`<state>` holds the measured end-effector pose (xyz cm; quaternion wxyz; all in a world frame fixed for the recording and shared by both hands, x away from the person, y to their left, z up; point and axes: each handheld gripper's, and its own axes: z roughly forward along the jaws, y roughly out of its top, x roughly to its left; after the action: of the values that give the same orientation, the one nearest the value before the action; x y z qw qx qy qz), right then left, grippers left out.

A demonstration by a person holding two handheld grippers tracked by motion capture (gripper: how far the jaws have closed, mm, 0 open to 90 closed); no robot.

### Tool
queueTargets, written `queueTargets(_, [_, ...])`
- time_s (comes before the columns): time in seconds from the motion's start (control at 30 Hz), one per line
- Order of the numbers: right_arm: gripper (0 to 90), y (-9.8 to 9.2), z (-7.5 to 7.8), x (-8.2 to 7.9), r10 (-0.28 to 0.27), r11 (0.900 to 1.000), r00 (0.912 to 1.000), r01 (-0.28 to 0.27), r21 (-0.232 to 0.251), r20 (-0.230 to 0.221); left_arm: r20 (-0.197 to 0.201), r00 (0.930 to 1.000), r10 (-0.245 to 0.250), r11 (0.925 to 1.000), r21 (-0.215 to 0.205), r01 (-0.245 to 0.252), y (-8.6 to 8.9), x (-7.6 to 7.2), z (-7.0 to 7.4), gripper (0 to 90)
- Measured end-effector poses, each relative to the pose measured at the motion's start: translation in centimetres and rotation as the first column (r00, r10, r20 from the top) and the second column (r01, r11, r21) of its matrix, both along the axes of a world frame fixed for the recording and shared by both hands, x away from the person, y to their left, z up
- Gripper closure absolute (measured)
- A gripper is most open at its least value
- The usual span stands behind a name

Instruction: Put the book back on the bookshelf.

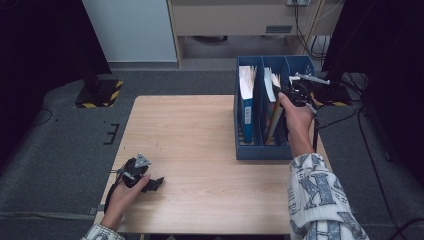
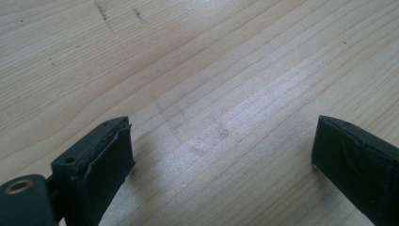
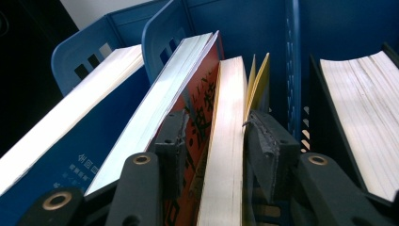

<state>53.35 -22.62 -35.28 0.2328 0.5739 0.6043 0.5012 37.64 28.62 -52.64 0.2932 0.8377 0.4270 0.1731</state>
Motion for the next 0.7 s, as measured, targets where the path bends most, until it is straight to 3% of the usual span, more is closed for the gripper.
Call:
queueTargets(0.37, [53.0, -0.44, -0.10, -0.40, 0.014, 0.998, 0.9998, -0.013, 0.059, -0.014, -0.001, 1.0000, -0.002, 1.0000, 0.000, 0.002, -0.05, 0.00, -0.01, 5.0])
queueTargets(0.7, [52.0, -0.57, -0.04, -0.91, 0.020, 0.999, 0.9997, -0.020, 0.034, -0.011, -0.001, 1.0000, -0.003, 1.0000, 0.002, 0.003, -0.07, -0.01, -0.03, 5.0])
